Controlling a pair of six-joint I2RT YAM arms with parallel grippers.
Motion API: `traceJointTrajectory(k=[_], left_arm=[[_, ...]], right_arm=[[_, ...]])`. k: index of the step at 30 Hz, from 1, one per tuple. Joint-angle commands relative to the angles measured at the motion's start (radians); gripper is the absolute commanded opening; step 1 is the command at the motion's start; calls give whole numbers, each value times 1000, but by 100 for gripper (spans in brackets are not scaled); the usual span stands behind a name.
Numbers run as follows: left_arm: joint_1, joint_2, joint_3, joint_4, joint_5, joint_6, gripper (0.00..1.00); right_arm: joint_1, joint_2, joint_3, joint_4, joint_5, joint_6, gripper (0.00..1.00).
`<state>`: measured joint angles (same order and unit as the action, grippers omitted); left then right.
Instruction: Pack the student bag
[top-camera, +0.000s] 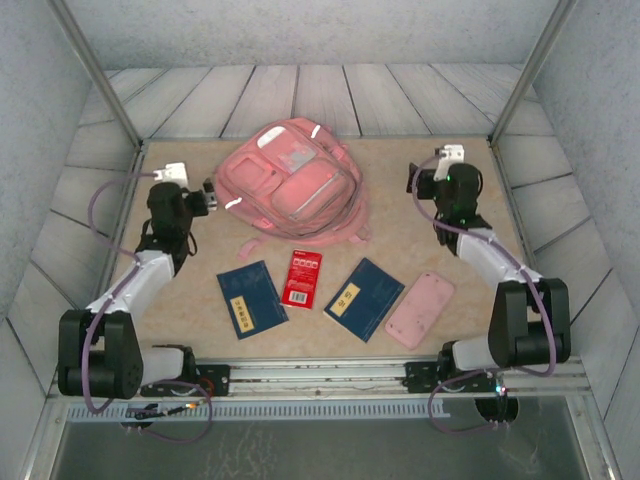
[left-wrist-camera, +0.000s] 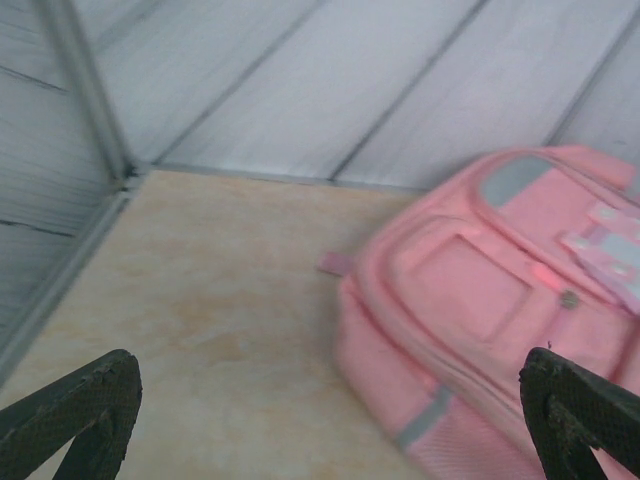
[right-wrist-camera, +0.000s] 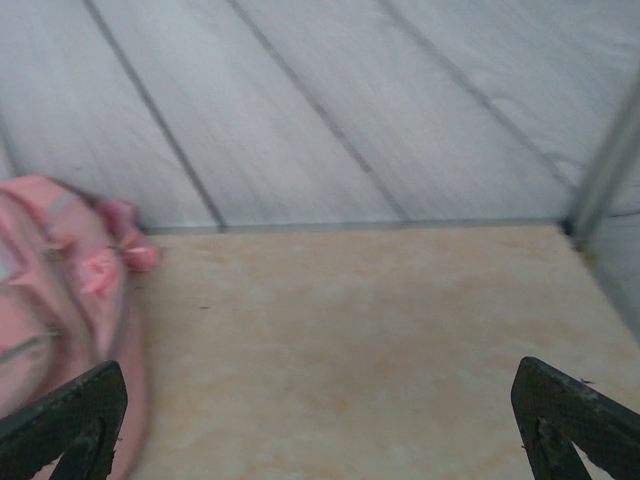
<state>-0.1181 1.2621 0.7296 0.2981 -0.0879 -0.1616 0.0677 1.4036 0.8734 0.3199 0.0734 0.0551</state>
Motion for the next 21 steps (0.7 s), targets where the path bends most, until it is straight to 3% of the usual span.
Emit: traceJointTrajectory(k=[1, 4, 9, 21], left_arm=[[-48, 14, 62, -222, 66, -86, 100], [-85, 29, 63, -221, 97, -202, 100], [-117, 97, 81, -223, 156, -347, 98], [-231, 229, 102, -191, 200, -489, 91]], right_arm=[[-3, 104, 125, -300, -241, 64, 100], [-1, 200, 202, -317, -377, 108, 96], [10, 354, 304, -290, -487, 187, 86], [51, 676, 586, -317, -549, 247, 68]])
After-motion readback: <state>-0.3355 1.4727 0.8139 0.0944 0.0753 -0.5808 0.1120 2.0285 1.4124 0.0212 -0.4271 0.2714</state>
